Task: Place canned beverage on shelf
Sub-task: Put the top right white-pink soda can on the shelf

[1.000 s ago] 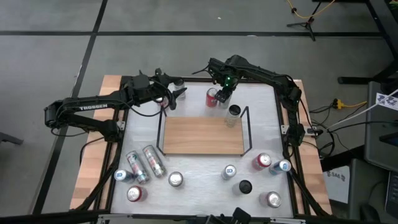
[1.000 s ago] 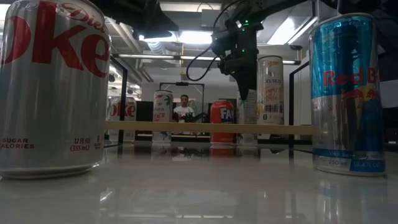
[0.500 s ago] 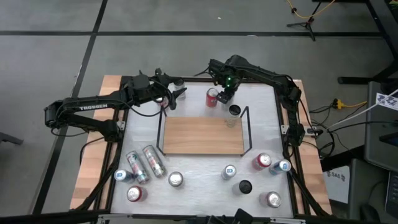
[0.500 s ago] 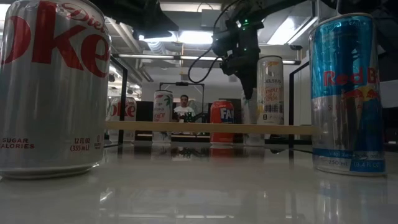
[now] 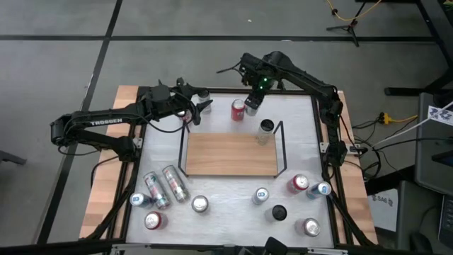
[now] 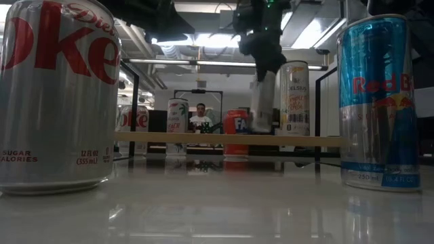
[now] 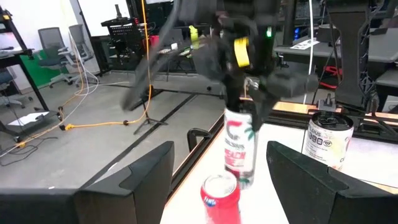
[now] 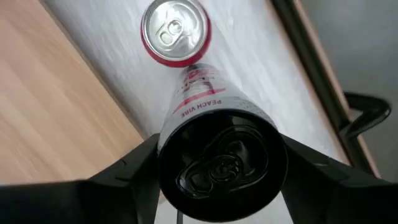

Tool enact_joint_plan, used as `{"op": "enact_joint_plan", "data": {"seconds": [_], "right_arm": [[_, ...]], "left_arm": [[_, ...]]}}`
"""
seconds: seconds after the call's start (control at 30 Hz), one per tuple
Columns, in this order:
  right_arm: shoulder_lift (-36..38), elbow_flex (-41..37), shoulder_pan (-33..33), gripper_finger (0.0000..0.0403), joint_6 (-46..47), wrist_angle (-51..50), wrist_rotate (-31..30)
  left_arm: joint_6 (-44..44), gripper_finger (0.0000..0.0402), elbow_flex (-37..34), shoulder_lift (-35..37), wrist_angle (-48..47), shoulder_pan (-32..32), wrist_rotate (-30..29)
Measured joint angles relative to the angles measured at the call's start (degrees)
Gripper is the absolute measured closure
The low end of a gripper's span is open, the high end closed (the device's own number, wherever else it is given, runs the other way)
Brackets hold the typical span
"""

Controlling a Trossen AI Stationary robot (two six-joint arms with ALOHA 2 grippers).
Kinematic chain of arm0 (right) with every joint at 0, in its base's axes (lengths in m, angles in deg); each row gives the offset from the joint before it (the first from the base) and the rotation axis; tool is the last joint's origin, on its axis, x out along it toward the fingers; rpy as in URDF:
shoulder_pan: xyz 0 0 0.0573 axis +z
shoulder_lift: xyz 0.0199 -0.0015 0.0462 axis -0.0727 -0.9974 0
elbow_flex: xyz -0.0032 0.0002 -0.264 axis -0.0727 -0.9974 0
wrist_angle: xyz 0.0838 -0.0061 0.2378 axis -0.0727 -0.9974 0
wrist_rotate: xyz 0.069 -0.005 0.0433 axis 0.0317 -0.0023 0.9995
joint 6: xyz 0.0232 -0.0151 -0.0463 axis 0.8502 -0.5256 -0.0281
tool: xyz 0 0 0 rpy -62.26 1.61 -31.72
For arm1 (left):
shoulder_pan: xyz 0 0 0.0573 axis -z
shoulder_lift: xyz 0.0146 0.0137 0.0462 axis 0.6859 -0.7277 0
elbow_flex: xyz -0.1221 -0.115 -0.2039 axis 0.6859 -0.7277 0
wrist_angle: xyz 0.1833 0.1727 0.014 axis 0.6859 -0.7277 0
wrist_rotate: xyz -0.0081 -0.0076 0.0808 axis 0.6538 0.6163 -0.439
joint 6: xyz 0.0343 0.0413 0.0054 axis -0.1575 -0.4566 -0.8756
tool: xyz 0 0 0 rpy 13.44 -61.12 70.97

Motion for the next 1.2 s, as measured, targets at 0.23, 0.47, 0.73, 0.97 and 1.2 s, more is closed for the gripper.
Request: {"op": "enact_joint_plan", "data": {"seconds": [0.23,0.47,0.73,0.97,1.2], "right_arm": [[0.0,6.81,2.53,0.0152,0.06,-0.27,-0.21],[0.94,6.73,6.59,0.0151,-0.02,-0.32,-2.16],[0.94,6.76,11.9,0.0152,0.06,-0.27,-2.19],[0.94,6.76,16.94,0.015,-1.45,-0.27,-0.8],[0.94,6.76,21.62,0.0149,-5.87,-0.25,3.93]], "left_arm": [[-0.02,0.0152,0.0,0.0,0.0,0.0,0.0],[-0.07,0.0152,0.0,0.0,0.0,0.02,0.0],[-0.06,0.0152,0.0,0.02,0.0,0.04,0.0],[-0.04,0.0152,0.0,0.0,0.0,0.04,0.0],[-0.02,0.0152,0.0,0.02,-0.19,0.26,5.12]]}}
